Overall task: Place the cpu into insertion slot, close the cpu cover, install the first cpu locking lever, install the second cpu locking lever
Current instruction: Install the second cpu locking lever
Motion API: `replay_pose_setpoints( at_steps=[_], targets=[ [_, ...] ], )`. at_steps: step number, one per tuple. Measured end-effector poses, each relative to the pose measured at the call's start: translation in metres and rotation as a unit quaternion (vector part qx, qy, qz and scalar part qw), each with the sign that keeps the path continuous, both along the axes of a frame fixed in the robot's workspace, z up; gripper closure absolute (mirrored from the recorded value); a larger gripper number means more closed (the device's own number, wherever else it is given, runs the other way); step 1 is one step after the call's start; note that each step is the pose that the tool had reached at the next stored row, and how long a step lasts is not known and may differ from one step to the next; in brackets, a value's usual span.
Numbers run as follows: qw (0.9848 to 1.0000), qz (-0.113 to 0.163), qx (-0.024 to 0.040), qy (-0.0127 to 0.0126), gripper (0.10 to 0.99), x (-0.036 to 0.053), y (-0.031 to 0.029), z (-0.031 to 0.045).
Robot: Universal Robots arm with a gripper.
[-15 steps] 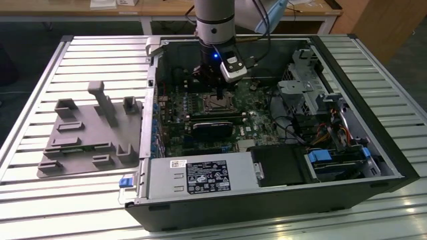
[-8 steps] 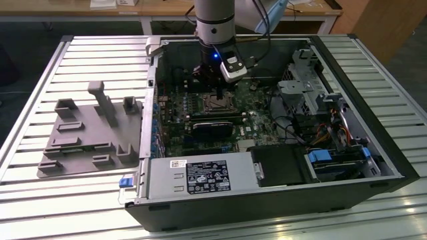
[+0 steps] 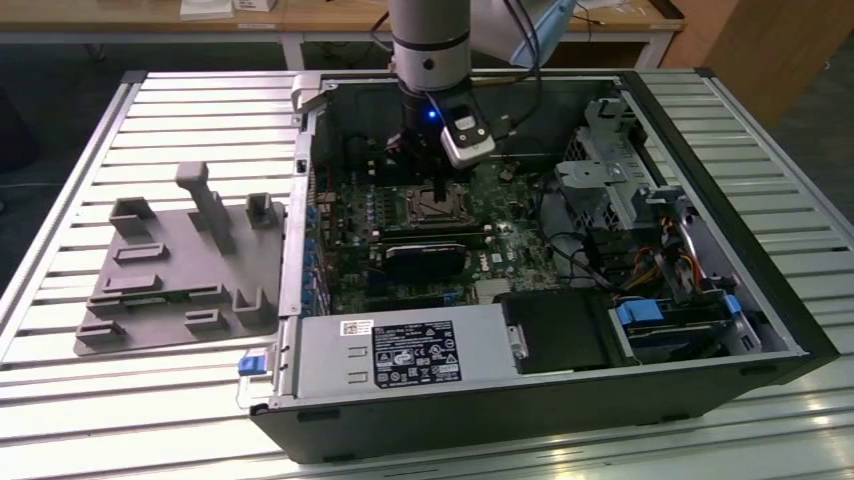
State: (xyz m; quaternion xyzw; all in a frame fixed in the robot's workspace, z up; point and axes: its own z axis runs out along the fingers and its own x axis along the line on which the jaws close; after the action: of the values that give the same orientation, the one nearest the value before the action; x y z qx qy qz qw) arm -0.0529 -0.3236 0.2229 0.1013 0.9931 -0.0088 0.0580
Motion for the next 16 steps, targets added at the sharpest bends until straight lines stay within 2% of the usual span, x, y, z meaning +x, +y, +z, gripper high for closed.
replay_pose_setpoints(
  at_steps=[7, 13, 16],
  targets=[
    [1.0000, 0.000, -0.0002, 0.0001, 0.980, -0.0001, -0.0031, 0.0004],
    [1.0000, 0.000, -0.0001, 0.0000, 0.980, 0.0000, -0.0033, 0.0069],
    [1.0000, 0.000, 0.0000, -0.0001, 0.980, 0.0000, -0.0052, 0.0089]
  ],
)
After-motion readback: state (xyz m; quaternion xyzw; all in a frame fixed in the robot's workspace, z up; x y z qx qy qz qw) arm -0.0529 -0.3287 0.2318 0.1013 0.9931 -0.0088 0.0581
